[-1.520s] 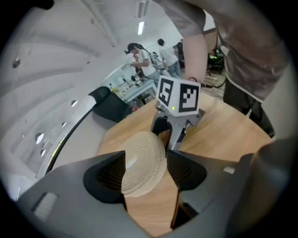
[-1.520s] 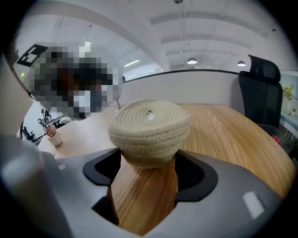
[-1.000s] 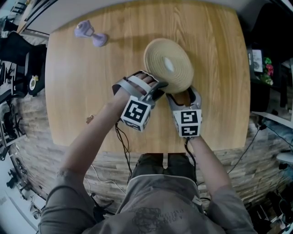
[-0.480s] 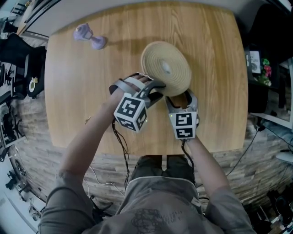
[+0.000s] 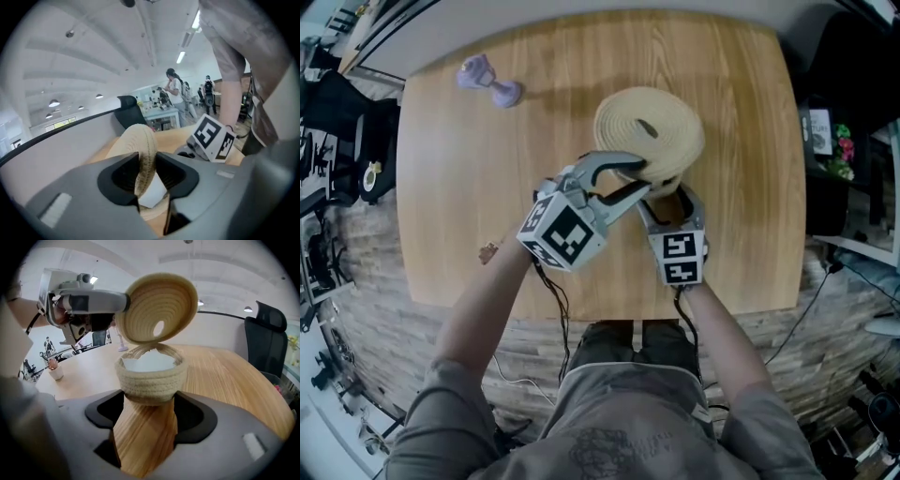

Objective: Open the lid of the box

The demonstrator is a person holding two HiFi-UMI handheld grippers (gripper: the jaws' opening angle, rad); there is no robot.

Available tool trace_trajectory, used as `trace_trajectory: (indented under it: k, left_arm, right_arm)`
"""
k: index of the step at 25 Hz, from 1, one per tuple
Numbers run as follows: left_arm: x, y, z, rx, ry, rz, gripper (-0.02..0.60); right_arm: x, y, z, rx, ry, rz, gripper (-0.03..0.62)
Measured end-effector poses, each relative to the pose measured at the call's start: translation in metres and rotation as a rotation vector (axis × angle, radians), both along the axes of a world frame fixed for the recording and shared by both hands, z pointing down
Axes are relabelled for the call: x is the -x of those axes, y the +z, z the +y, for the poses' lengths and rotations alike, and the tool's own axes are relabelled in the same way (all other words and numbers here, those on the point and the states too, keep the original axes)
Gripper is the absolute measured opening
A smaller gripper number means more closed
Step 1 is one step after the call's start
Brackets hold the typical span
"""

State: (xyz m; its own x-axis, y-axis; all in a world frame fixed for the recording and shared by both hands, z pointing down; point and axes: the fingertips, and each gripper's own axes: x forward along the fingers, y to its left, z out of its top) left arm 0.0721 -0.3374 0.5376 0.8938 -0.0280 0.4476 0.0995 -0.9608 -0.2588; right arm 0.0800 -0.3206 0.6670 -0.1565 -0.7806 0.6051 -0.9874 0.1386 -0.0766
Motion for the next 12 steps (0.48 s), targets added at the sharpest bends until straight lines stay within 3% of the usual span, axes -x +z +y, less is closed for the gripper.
trace_trajectory:
  k: [3,7,12]
  left_arm:
    - [0.003,-0.033,-0.018,0.052,-0.104,0.1,0.099]
    - [0.017,-0.059,-0.047,0.124,-0.259,0.175,0.086]
    - [0.046,-0.085,-0.074,0.268,-0.442,0.296,0.083]
  right_arm:
    - [0.0,0.0,0.002,0.022,-0.022,-0.034,0.347]
    - [-0.004,-0.004,0.005,0.052,-0.02,-0.103,0.348]
    - [-0.014,-0.042,0.01,0.006,0.026,-0.201,0.347]
